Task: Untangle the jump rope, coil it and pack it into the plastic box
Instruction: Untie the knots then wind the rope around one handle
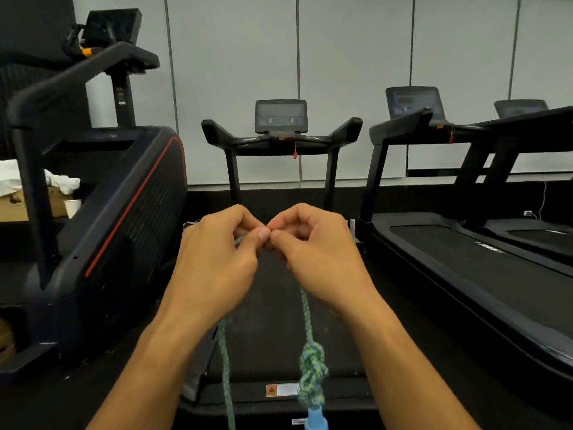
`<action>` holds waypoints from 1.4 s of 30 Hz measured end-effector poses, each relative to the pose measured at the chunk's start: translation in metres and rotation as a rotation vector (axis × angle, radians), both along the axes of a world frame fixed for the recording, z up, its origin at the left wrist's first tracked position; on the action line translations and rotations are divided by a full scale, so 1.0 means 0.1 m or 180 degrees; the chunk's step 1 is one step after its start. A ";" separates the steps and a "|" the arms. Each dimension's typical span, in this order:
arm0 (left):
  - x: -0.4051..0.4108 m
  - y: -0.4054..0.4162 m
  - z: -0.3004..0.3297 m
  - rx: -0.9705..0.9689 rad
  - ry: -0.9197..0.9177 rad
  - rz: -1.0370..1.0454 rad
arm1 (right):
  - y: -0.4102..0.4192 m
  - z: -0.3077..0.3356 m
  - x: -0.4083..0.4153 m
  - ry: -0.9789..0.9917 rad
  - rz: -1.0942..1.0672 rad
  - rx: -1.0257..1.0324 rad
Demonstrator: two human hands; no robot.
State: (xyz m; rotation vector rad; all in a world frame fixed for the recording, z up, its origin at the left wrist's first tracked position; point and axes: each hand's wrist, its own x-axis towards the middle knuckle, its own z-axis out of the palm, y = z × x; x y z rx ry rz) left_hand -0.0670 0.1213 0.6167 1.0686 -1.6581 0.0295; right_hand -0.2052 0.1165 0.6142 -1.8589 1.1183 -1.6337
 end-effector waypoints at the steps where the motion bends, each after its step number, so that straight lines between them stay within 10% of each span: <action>1: 0.01 0.00 0.00 -0.0038 0.0038 0.0018 | 0.00 0.01 0.00 -0.0024 0.0046 0.0019; 17: 0.15 -0.07 0.03 -0.0402 0.0946 -0.0178 | 0.04 0.03 0.05 -0.0284 0.0957 0.0198; 35: 0.13 0.02 -0.04 -0.0236 -0.0178 -0.0505 | 0.04 0.10 0.07 -0.2147 0.0804 0.0165; 42: 0.08 0.05 -0.07 0.1133 -0.0906 -0.1070 | 0.02 0.11 0.03 -0.2340 0.0762 -0.0092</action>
